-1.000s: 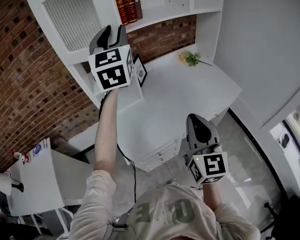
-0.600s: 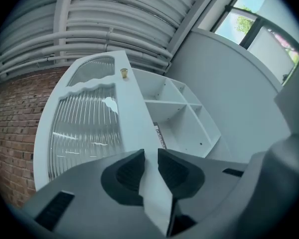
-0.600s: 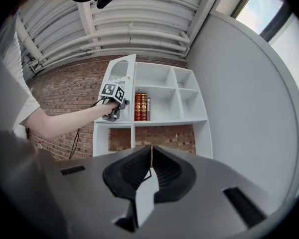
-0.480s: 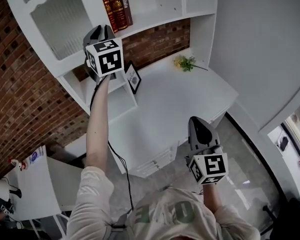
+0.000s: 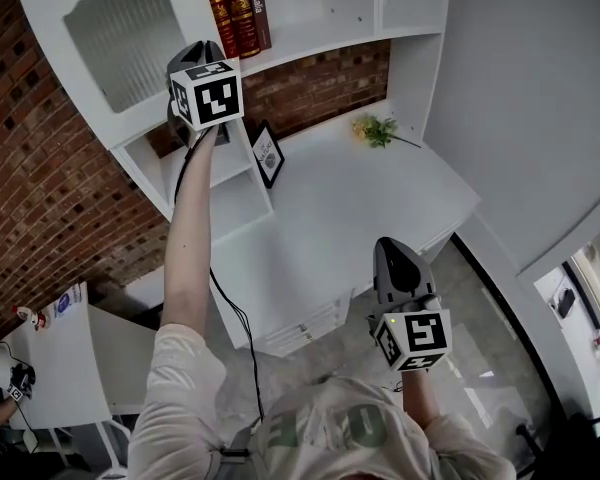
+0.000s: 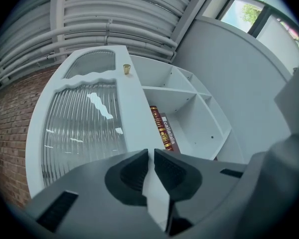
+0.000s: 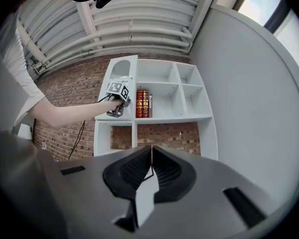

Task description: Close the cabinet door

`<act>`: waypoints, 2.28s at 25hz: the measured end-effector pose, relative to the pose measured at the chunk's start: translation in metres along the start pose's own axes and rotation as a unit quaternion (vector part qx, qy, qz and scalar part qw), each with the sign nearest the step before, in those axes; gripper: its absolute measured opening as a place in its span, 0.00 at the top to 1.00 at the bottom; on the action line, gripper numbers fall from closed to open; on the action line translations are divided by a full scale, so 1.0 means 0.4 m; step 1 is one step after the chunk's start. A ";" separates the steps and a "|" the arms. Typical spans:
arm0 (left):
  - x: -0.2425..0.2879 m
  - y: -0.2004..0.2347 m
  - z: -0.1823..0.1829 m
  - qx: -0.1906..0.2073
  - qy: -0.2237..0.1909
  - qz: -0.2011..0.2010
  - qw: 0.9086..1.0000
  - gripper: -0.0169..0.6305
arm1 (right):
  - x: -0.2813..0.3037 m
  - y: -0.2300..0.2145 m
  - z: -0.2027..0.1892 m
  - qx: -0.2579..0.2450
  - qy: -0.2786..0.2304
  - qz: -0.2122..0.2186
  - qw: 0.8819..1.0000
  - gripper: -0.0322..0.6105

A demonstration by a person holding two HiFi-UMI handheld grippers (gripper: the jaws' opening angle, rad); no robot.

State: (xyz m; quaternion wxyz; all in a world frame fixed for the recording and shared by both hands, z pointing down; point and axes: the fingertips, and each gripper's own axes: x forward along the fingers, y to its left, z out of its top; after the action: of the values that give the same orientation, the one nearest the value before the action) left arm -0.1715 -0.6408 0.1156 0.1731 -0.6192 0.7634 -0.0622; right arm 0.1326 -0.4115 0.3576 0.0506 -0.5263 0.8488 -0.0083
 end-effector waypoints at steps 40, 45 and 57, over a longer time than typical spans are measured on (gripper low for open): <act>-0.290 -0.017 0.110 -0.077 -0.102 -0.044 0.991 0.90 | 0.021 0.154 0.284 -0.099 -0.131 0.101 0.981 0.92; -0.597 -0.061 0.162 -0.068 -0.185 -0.045 0.979 0.90 | -0.018 0.230 0.309 -0.095 -0.151 0.144 0.973 0.92; -0.980 -0.169 -0.060 -0.041 -0.092 -0.022 0.995 0.90 | -0.065 0.413 0.244 -0.081 -0.132 0.251 0.956 0.92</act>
State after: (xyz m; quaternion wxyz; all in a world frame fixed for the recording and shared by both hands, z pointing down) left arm -0.0494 -0.2798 0.2324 0.2154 -0.6458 0.7321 0.0227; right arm 0.0060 -0.3106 0.2513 0.1199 -0.2949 0.9372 0.1427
